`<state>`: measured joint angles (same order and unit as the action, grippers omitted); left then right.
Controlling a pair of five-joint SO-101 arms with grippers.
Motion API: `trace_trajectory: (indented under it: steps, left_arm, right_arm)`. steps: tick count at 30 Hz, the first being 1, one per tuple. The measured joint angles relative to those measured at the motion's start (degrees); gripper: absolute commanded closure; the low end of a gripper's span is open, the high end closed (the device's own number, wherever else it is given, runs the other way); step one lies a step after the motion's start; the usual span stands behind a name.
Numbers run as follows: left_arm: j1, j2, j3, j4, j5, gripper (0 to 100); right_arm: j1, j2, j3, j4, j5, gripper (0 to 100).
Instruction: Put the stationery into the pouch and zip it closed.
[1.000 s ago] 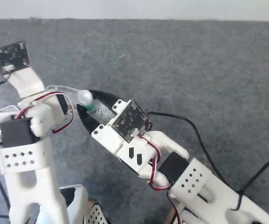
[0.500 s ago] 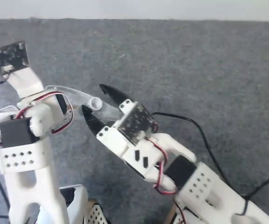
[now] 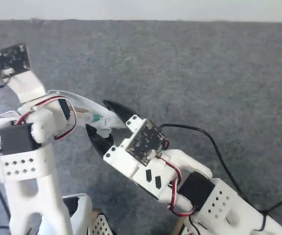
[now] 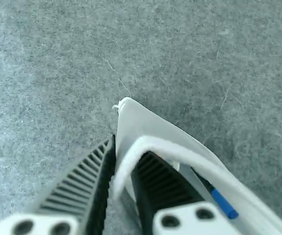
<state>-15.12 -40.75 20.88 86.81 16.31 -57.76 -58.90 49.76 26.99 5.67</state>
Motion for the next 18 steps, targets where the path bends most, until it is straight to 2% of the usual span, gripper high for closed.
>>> trace_trajectory:
  steps: [10,18]
  left_arm:
    - [0.0,0.0,0.0,0.0,0.0,99]
    - [0.0,0.0,0.0,0.0,0.0,99]
  right_arm:
    - [-0.2,-0.1,-10.8,18.0,0.0,80.4]
    - [-0.5,-0.1,-11.3,24.0,0.0,80.4]
